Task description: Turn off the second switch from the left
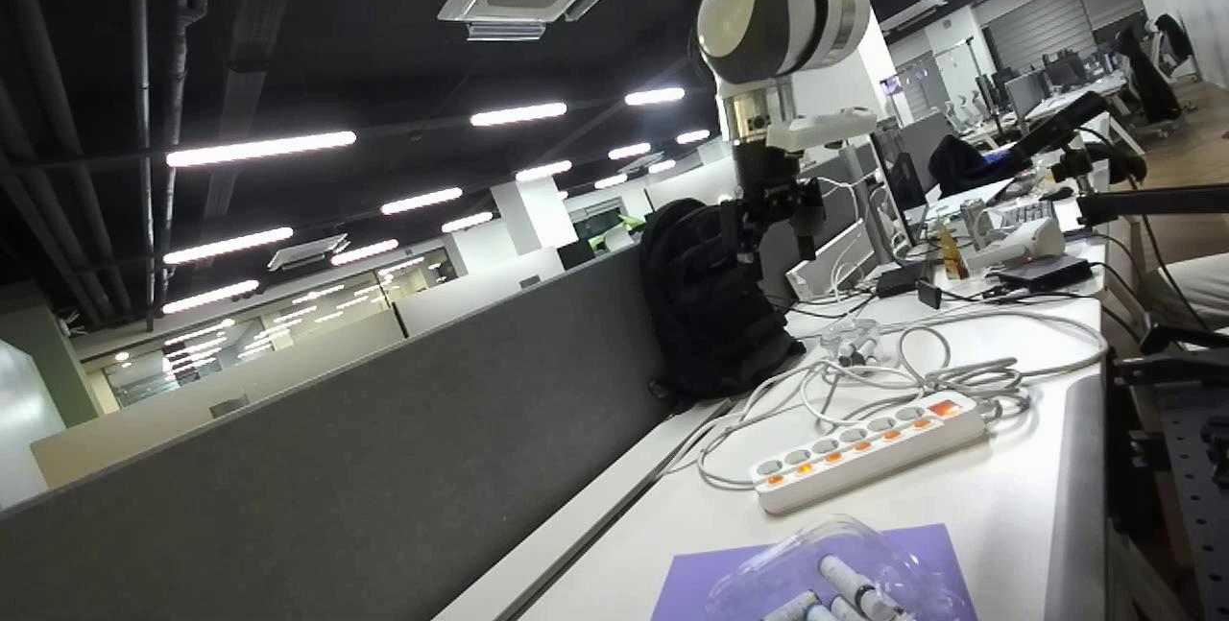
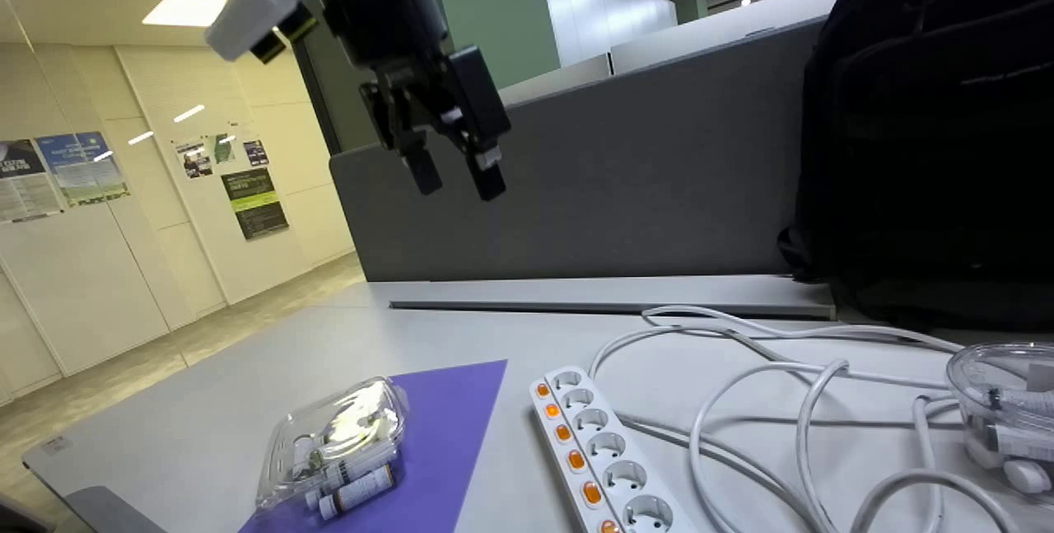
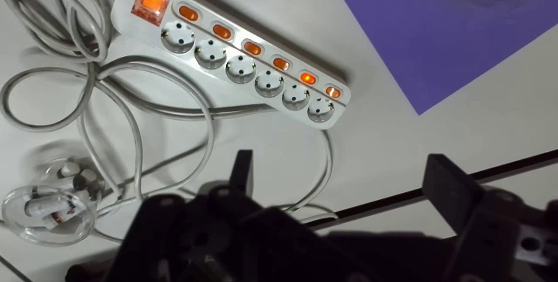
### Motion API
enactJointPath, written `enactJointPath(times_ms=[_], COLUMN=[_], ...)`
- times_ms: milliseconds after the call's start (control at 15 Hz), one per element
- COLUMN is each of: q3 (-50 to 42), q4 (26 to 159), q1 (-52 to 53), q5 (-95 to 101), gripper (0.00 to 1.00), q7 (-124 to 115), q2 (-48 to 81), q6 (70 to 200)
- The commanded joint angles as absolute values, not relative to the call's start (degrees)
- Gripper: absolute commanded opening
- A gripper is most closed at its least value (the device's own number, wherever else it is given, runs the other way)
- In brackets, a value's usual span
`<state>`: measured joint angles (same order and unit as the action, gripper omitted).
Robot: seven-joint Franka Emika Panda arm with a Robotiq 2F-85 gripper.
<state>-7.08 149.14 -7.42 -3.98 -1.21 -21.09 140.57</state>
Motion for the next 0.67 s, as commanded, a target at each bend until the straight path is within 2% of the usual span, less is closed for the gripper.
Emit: enactJointPath(times_ms=[0, 600], q3=[-6.9, -5.5], q4=[145.1, 135.4], q1=[-5.8, -5.2], q5=[-7.3, -8.9], gripper=[1.00, 1.00], q7=[-2.6, -4.5], q2=[-12.5, 1.0], q6=[141.2, 139.2])
